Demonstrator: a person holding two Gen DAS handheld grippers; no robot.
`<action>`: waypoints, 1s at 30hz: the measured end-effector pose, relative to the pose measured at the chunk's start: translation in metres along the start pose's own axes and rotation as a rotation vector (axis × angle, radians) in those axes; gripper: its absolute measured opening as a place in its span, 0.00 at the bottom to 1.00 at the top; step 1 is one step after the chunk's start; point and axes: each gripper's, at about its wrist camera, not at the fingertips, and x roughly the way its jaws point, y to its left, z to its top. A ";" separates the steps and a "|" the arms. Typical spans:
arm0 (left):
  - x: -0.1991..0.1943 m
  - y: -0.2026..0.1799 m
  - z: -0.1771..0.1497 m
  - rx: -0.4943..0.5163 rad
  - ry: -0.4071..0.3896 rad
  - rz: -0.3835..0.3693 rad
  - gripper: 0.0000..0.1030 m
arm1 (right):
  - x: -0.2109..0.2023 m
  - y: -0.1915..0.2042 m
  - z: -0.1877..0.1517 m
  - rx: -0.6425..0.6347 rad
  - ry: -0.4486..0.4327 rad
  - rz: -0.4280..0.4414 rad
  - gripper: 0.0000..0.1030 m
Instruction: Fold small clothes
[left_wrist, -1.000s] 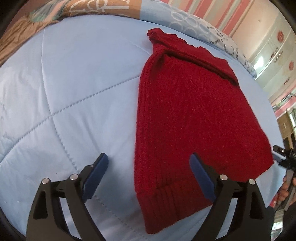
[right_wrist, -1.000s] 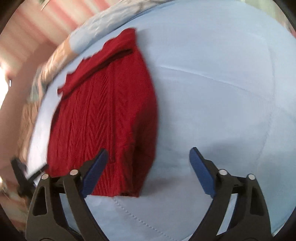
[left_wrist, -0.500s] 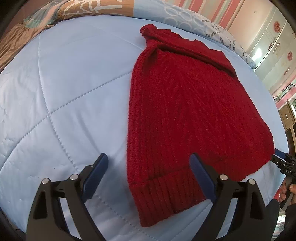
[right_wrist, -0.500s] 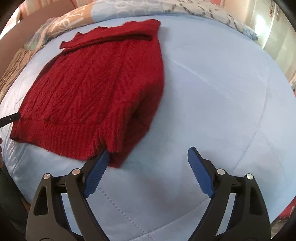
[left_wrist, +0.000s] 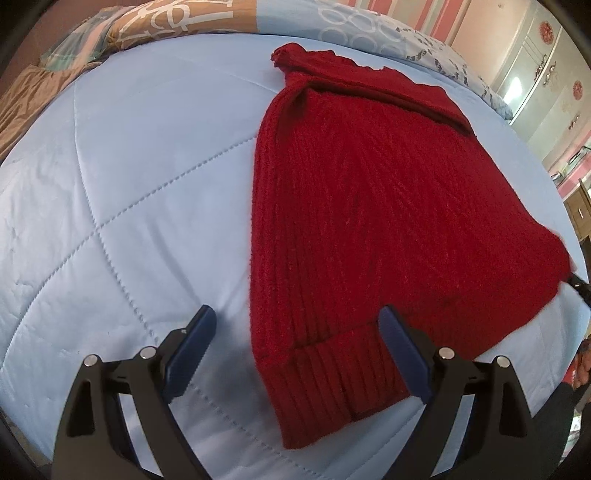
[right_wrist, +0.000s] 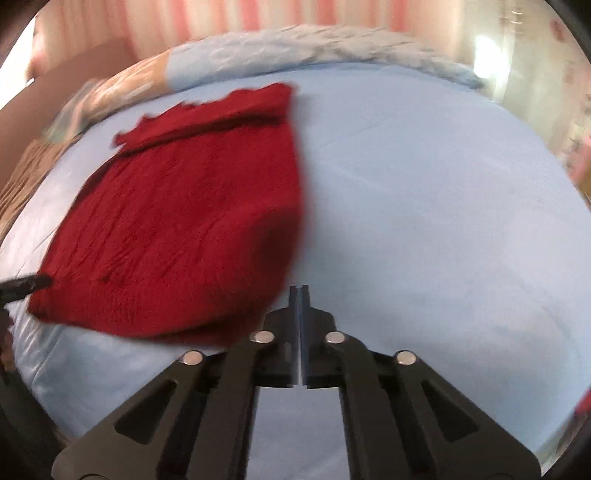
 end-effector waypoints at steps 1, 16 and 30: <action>0.000 0.000 0.000 0.003 0.000 0.003 0.88 | -0.002 -0.020 -0.004 0.078 0.018 0.021 0.00; -0.001 -0.001 -0.002 -0.010 -0.002 0.000 0.88 | 0.014 0.021 -0.013 -0.125 0.099 0.137 0.43; -0.006 0.002 -0.008 -0.018 -0.002 -0.001 0.88 | 0.007 0.018 -0.001 -0.126 -0.031 0.012 0.08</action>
